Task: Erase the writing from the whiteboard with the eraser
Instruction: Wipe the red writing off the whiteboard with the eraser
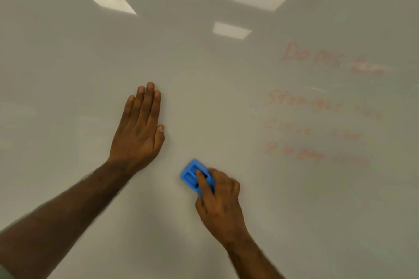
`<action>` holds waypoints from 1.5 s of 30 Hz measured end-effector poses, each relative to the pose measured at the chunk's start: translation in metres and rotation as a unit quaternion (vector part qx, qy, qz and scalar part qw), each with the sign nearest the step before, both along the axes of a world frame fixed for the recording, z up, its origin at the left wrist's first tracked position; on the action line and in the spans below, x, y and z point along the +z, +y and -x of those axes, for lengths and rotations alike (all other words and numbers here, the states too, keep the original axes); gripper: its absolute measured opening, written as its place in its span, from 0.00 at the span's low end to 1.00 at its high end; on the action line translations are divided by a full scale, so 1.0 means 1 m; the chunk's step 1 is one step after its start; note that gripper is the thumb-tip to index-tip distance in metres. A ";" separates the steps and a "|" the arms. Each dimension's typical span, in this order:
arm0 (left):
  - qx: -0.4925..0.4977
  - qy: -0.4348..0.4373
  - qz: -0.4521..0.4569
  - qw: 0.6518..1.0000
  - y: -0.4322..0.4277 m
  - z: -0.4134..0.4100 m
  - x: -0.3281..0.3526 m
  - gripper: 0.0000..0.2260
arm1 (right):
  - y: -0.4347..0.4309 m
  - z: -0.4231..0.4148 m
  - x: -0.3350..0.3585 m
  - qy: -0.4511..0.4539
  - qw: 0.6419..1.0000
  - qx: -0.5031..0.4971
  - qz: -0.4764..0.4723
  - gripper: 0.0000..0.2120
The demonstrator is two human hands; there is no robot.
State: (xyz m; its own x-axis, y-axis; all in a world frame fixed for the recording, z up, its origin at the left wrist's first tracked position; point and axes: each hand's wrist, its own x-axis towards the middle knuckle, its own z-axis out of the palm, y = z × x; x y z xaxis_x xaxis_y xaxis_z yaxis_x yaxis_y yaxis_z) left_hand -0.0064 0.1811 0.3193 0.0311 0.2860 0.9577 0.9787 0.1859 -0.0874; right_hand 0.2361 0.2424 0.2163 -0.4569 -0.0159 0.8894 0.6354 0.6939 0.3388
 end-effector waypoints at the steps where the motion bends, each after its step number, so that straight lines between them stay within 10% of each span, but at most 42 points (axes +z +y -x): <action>1: 0.001 0.000 -0.002 1.000 0.000 0.000 0.000 0.32 | 0.004 0.000 0.004 -0.002 1.000 0.001 0.004 0.26; 10: 0.009 0.009 -0.007 1.000 0.000 -0.002 0.003 0.32 | 0.012 0.001 0.201 0.134 0.990 -0.006 0.031 0.27; 21: -0.003 0.001 -0.004 1.000 0.001 0.001 -0.001 0.33 | 0.008 -0.022 -0.100 -0.129 0.991 0.020 0.037 0.21; 30: -0.002 -0.004 0.007 1.000 0.001 0.000 -0.002 0.33 | 0.013 -0.025 -0.068 0.239 0.951 -0.014 0.193 0.27; 35: -0.008 -0.001 0.005 1.000 0.002 0.002 -0.002 0.33 | -0.003 0.014 -0.061 0.102 0.976 0.056 0.185 0.23; 42: -0.004 0.009 -0.008 1.000 0.002 0.002 -0.002 0.32 | 0.023 -0.001 0.072 0.283 0.950 0.016 0.135 0.27; 45: -0.010 0.010 -0.006 1.000 0.001 0.004 -0.003 0.32 | 0.006 0.035 0.049 0.169 0.982 0.003 0.080 0.26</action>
State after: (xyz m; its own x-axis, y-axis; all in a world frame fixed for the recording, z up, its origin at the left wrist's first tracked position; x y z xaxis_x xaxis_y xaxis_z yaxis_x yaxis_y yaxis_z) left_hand -0.0100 0.1825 0.3163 0.0558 0.2736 0.9602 0.9803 0.1677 -0.1047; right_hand 0.2011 0.2487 0.2655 -0.1356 0.1357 0.9814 0.6887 0.7250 -0.0051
